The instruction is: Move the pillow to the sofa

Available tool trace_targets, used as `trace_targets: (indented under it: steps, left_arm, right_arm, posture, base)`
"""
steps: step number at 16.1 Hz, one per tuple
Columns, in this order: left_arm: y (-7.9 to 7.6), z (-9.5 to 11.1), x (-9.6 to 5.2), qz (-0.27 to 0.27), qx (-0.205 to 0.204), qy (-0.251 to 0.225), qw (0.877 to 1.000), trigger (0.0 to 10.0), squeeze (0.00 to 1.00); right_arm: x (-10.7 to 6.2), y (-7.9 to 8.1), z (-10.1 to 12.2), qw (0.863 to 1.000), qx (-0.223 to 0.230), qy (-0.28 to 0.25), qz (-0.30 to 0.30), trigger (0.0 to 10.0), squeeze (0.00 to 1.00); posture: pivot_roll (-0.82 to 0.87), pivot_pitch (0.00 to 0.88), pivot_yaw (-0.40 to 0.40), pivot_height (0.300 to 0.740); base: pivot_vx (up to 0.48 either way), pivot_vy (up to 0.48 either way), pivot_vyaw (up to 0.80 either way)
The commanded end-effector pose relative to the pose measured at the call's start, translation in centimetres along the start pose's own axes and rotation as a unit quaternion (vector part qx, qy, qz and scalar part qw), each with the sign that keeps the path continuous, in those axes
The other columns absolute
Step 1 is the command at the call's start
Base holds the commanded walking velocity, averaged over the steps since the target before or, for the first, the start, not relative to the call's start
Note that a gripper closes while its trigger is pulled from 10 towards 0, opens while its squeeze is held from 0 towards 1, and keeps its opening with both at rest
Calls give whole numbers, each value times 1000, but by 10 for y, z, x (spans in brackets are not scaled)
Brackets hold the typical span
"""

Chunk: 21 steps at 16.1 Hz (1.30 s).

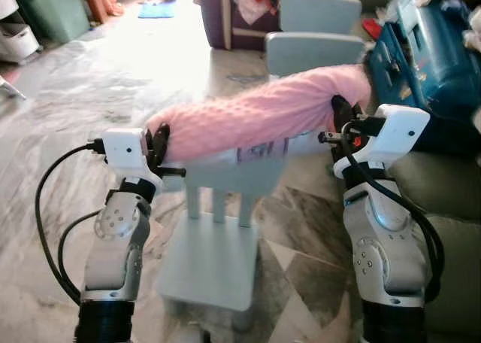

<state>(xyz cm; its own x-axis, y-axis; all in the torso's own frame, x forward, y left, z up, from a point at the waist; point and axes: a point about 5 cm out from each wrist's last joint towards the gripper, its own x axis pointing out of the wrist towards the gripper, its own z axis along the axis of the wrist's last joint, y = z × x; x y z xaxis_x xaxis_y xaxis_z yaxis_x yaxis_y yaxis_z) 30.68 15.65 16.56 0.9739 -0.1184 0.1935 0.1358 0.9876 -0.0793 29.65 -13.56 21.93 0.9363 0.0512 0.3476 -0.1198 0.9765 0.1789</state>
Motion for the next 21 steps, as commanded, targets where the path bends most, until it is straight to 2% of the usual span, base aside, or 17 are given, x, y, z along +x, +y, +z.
trace_targets:
  steps: [1, 8, 16, 21]
  left_arm:
    - [-14, 2, 4, -28, 4, -6, 1000, 0, 0]
    - [-14, 0, 3, -29, 6, -4, 1000, 0, 0]
    - [-7, -11, -4, 22, -12, 27, 999, 0, 0]
    - [1, -22, -10, 57, -73, 55, 994, 0, 0]
  right_arm:
    - [-4, -13, 5, 1000, -5, -14, -25, 0, 0]
    - [-2, -11, 4, 1000, -6, -12, -17, 0, 0]
    - [-4, -7, 2, 1000, -4, -5, 0, 0, 0]
    - [-5, -9, 0, 1000, -4, 5, 4, 0, 0]
  posture:
    - [-109, 67, 22, 740]
    - [-105, 59, 13, 740]
    - [-103, 71, -9, 740]
    - [-105, 86, -25, 740]
  base:
    - [0, 0, 0]
    - [0, 0, 0]
    - [0, 0, 0]
    - [0, 0, 0]
